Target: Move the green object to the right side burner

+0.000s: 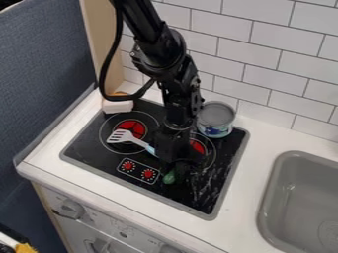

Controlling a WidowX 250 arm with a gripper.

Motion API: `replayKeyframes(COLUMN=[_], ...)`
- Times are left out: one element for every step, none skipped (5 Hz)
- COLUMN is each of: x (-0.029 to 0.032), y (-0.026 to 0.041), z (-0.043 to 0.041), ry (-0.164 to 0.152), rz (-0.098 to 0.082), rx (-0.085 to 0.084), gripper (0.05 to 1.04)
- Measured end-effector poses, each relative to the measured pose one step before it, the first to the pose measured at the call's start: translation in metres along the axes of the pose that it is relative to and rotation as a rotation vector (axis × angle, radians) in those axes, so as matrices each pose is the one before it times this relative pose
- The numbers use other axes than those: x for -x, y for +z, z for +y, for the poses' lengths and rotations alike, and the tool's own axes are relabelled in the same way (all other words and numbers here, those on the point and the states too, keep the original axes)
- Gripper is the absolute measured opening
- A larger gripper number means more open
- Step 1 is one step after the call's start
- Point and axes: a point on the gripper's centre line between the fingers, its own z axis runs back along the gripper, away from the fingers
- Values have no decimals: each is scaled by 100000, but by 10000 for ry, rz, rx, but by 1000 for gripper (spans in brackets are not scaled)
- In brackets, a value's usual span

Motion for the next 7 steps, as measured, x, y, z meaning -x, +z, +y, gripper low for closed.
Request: replayKeyframes(x=[-243,-172,-104,215,-27,111,25], y=[32,50,720,1288,904,1967,46], z=[380,-1,319,126,-152,-43,12], ry=[72,-49,-174,-186,-264,-319,26], rz=[-168,-28,23,304,159,418,18], rx=[-272,-16,-173,-69,16,195,-6], gripper=[699,961,1004,1001,1001,1001,1001])
